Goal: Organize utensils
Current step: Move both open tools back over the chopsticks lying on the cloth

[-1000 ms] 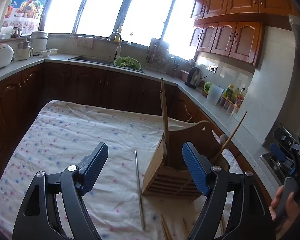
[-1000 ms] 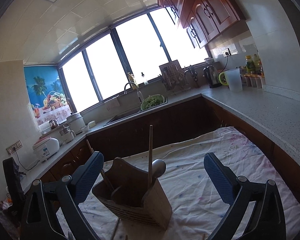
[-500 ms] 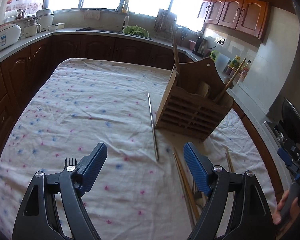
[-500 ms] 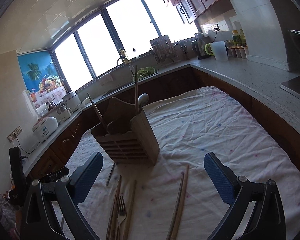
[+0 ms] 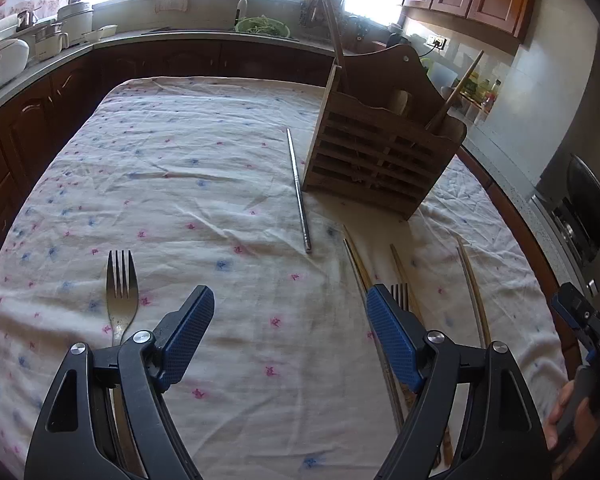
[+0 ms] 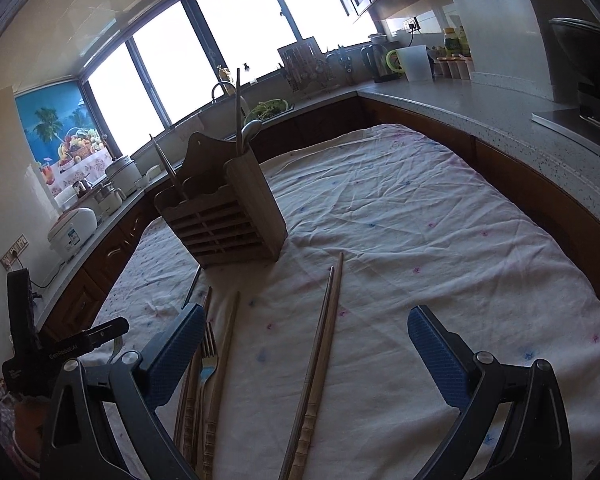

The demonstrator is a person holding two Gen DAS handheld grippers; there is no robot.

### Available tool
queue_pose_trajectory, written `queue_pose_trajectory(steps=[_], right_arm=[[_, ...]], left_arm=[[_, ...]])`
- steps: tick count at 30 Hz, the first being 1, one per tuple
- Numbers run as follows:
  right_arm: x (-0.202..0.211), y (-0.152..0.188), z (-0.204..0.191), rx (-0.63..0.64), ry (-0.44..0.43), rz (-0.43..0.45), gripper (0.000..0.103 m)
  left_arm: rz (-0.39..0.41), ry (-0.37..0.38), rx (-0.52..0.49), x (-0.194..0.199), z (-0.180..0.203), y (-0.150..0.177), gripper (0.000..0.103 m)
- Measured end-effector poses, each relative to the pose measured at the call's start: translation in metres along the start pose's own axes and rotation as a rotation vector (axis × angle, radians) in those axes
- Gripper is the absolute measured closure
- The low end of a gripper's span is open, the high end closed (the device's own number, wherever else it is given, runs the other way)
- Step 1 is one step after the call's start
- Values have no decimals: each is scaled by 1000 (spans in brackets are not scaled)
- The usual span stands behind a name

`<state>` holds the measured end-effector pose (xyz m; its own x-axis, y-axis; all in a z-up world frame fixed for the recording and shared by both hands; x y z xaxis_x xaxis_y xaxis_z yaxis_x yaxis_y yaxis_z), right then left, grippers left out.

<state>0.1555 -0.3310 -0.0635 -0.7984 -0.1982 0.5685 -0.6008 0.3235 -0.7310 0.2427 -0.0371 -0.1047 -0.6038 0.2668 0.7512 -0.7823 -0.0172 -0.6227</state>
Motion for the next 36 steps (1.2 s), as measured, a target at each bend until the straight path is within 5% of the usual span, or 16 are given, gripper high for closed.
queue_pose_trajectory(steps=[7, 15, 23, 36], right_arm=[[-8, -3, -4, 28, 8, -12, 13], [-30, -3, 3, 27, 24, -76, 55], [-58, -4, 13, 22, 44, -142, 74], [-70, -1, 17, 7, 31, -166, 75]], left_arm=[[-33, 7, -55, -14, 17, -3, 30], [-93, 42, -72, -39, 29, -10, 53], [-166, 59, -124, -71, 47, -15, 73], [-199, -12, -211, -86, 46, 3, 77]])
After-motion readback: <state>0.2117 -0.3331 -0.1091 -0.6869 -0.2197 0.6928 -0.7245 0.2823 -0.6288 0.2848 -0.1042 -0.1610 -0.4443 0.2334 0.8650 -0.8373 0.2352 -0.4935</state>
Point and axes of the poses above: each gripper's, at about its wrist camera, not at the fingertips, and x roughly against the way its jaws point, z to its right, y to its underside, the point moved 10 cm from there along -x, roughly the way its jaws point, and after that the axes turned 3 degrees about -z, right-handed, at the moved point
